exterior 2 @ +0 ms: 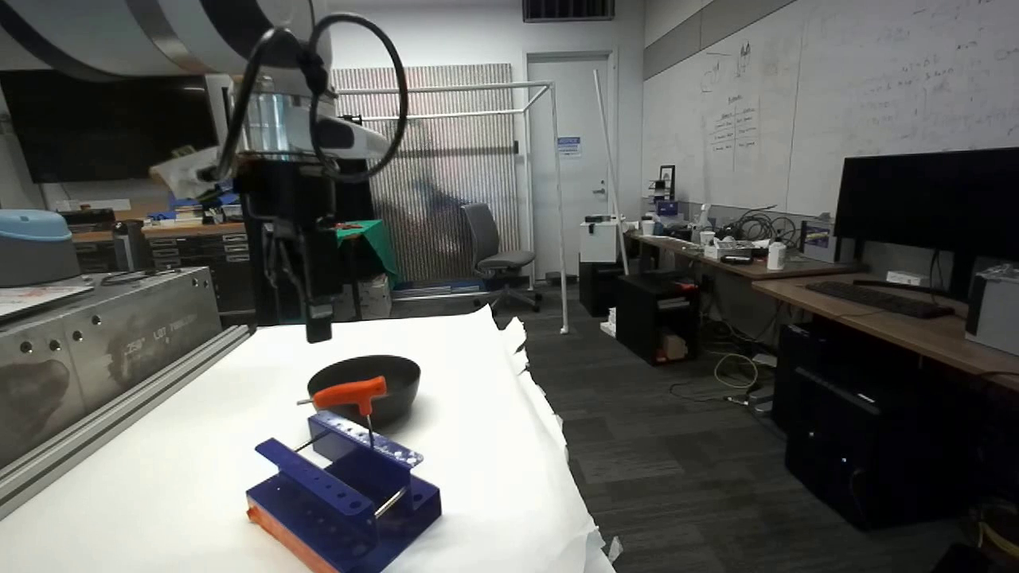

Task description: Put the red object in the bowl

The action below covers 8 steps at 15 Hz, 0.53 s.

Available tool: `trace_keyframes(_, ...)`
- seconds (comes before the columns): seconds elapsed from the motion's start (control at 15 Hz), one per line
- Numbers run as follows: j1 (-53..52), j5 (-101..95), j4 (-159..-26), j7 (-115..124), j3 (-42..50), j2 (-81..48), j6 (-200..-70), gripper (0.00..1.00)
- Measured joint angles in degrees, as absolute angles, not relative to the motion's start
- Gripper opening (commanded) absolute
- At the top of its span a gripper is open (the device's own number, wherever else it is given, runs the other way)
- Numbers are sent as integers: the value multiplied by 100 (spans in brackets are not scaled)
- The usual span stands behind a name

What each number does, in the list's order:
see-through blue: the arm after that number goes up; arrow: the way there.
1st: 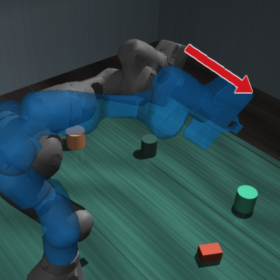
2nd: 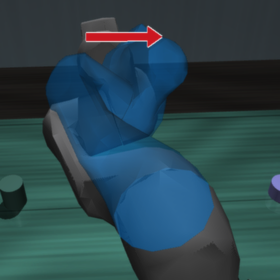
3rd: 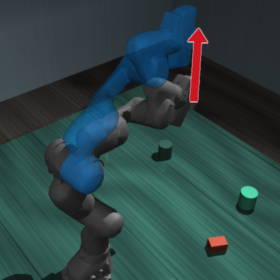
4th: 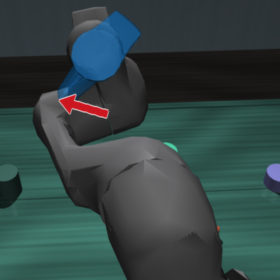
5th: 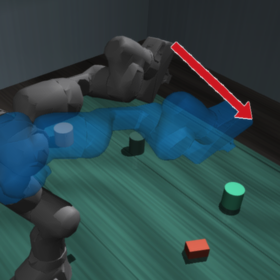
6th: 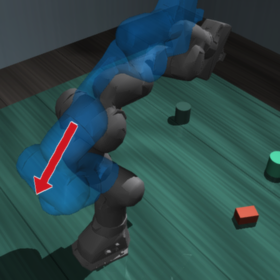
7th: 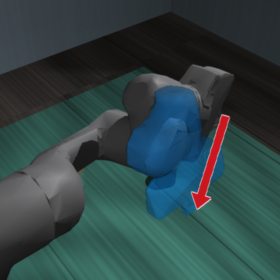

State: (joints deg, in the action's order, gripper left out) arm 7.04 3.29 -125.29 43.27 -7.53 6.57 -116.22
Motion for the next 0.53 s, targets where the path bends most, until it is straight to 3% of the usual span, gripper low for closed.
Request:
trace_keyframes(0.4,631,407,-12420,4454,-281,26,-11778,100)
trace_keyframes(0.47,629,450,-12424,4454,-222,-48,-11853,75)
trace_keyframes(0.53,627,511,-12426,4454,-174,-119,-11893,73)
